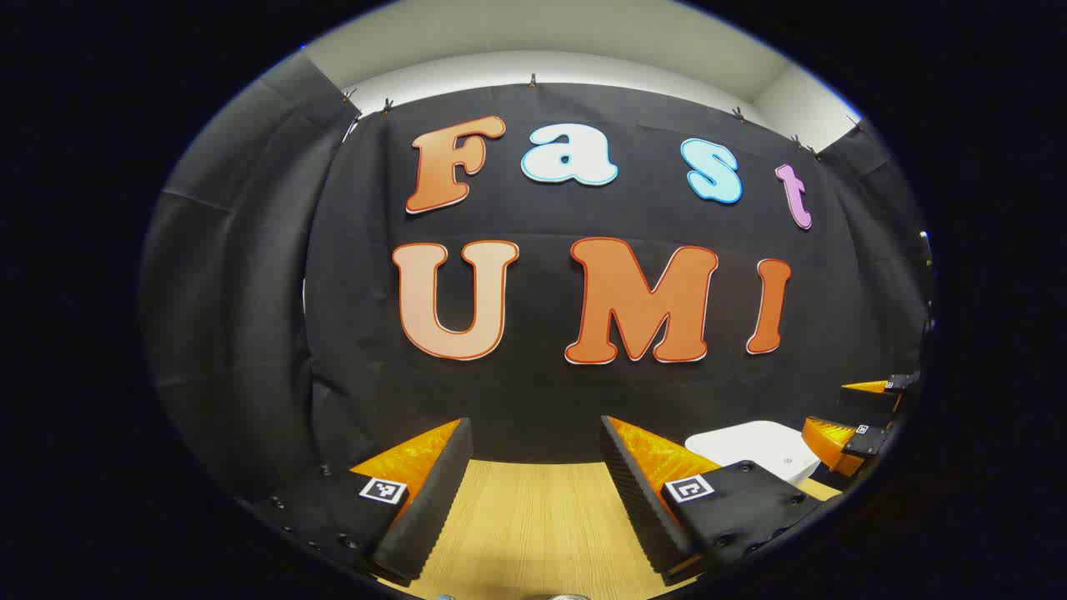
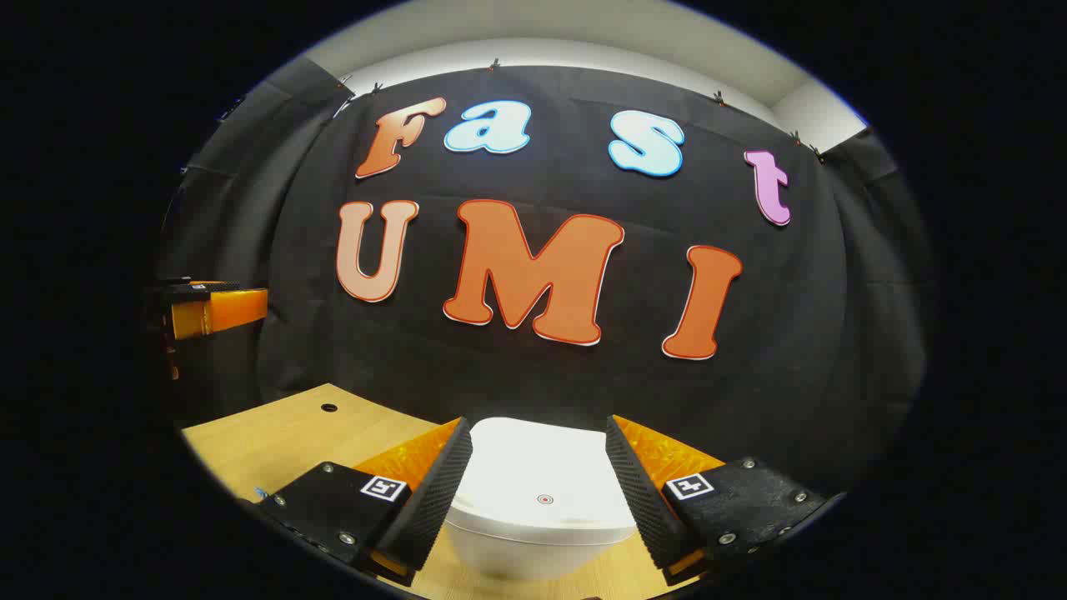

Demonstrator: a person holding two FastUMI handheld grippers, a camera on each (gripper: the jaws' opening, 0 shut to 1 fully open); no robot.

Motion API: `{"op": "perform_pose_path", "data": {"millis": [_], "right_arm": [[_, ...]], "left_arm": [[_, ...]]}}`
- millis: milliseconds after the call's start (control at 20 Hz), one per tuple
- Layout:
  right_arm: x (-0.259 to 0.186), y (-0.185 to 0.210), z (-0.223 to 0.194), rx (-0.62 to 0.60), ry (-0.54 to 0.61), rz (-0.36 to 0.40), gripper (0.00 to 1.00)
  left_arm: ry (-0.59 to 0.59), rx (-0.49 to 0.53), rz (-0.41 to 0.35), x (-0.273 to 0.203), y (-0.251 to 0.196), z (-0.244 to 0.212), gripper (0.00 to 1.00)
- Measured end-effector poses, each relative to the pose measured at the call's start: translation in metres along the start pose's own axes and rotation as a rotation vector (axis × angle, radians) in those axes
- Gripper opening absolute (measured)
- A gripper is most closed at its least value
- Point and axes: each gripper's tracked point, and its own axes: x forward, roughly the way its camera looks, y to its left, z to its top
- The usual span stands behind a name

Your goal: Press the lid of the desktop garbage bin to open it, pick up the crumpled paper on the desktop and throw it into the bin, then pick up the pop can on the desktop and drop it into the bin, and finally close the garbage bin lid.

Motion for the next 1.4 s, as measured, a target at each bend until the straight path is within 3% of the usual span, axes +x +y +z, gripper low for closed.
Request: {"op": "perform_pose_path", "data": {"millis": [250, 500, 950, 1150, 1250, 1300, 1350, 1400], "right_arm": [[0.01, 0.0, 0.04, -0.02, -0.076, 0.011, 0.97], [0.01, 0.003, 0.039, -0.003, -0.037, 0.017, 0.97], [0.001, -0.027, 0.056, -0.031, -0.018, -0.019, 0.95], [0.001, -0.039, 0.064, -0.036, -0.022, -0.01, 0.82], [0.004, -0.041, 0.061, -0.021, -0.01, 0.017, 0.71], [0.006, -0.039, 0.058, -0.002, 0.011, 0.035, 0.59], [0.007, -0.041, 0.051, 0.023, 0.04, 0.038, 0.53], [0.01, -0.044, 0.046, 0.043, 0.063, 0.038, 0.39]], "left_arm": [[-0.055, -0.038, 0.019, 0.015, 0.008, 0.027, 0.99], [0.021, 0.002, -0.034, 0.022, -0.005, 0.006, 0.96], [-0.029, 0.061, -0.033, -0.003, -0.008, 0.025, 0.99], [-0.044, 0.065, -0.024, -0.02, -0.01, 0.026, 0.95], [-0.037, 0.071, -0.015, -0.029, -0.009, 0.022, 0.98], [-0.032, 0.075, -0.009, -0.032, -0.008, 0.02, 0.96], [-0.029, 0.08, -0.005, -0.036, -0.007, 0.02, 0.96], [-0.025, 0.088, 0.0, -0.04, -0.006, 0.017, 0.98]]}}
